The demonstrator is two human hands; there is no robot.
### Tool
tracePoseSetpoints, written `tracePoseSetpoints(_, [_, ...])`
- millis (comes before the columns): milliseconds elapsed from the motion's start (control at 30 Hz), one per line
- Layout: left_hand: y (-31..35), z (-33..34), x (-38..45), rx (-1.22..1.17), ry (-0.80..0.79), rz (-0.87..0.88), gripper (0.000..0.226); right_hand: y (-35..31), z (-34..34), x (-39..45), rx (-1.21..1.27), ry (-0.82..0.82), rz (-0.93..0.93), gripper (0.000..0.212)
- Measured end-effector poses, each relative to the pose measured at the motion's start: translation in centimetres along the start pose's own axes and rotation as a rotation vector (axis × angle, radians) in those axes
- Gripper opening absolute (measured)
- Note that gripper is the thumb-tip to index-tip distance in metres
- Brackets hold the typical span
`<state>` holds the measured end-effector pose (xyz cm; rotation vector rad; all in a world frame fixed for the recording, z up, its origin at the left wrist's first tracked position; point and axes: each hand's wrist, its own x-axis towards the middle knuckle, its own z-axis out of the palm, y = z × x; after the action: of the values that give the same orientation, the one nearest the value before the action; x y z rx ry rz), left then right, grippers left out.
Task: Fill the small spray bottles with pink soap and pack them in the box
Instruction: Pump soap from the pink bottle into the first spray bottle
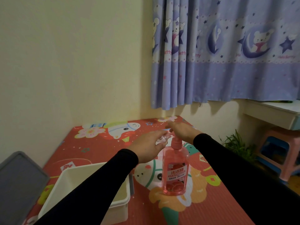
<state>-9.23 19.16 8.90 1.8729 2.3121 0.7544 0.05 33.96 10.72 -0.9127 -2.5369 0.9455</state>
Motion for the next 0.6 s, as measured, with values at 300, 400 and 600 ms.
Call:
tracePoseSetpoints(300, [-0.3,0.5,-0.2,-0.037,-0.006,-0.016,0.045,-0.2,0.2,-0.4,-0.047,-0.044,0.000,0.042])
tracePoseSetpoints(400, [-0.1,0.1,-0.1,-0.059,0.000,-0.020,0.048,-0.3,-0.3,-0.3,-0.015,-0.016,-0.021,0.042])
tracePoseSetpoints(600, [-0.2,0.8,-0.4,-0.062,0.023,-0.004,0.047,0.9,0.7,0.5,0.097,0.000,0.017,0.048])
